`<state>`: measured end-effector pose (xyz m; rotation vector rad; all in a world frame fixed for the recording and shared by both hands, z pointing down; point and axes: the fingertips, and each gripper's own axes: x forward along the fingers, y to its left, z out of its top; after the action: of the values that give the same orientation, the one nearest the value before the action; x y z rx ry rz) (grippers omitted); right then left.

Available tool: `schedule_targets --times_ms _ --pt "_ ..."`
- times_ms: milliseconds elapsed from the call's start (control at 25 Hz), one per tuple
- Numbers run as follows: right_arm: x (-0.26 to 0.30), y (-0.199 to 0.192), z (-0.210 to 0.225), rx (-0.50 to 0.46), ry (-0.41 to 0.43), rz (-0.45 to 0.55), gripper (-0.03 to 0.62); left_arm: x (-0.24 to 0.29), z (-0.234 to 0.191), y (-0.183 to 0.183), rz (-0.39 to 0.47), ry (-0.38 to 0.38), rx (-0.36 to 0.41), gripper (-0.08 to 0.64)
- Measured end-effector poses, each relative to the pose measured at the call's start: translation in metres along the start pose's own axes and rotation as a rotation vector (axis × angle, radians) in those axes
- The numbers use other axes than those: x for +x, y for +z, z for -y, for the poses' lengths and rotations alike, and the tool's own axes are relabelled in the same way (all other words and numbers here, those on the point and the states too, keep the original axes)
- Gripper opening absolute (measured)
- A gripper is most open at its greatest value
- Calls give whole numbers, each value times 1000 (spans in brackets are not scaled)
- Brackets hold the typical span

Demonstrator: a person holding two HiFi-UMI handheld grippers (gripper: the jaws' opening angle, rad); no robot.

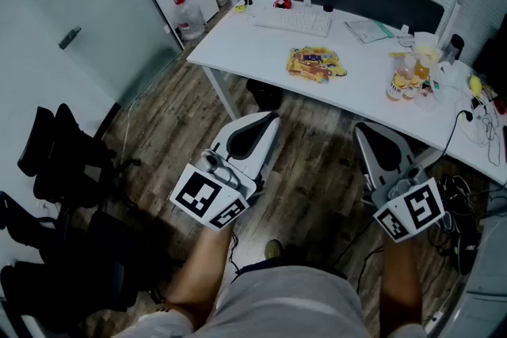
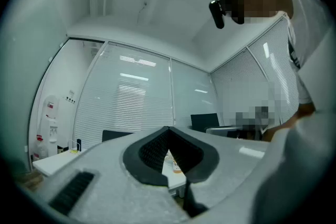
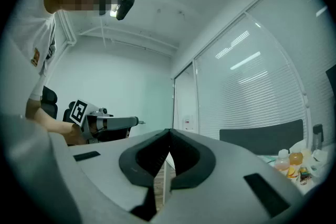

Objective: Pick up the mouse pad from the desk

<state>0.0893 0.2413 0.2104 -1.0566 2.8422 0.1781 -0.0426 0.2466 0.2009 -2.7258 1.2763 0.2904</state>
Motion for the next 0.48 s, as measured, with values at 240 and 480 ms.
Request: schedule_targets --times_ms 240,480 --pt "3 -2 1 7 -4 1 11 -1 -5 -4 -2 2 -7 15" --pt "9 -3 2 29 -13 10 11 -3 -14 -7 -1 0 -16 14"
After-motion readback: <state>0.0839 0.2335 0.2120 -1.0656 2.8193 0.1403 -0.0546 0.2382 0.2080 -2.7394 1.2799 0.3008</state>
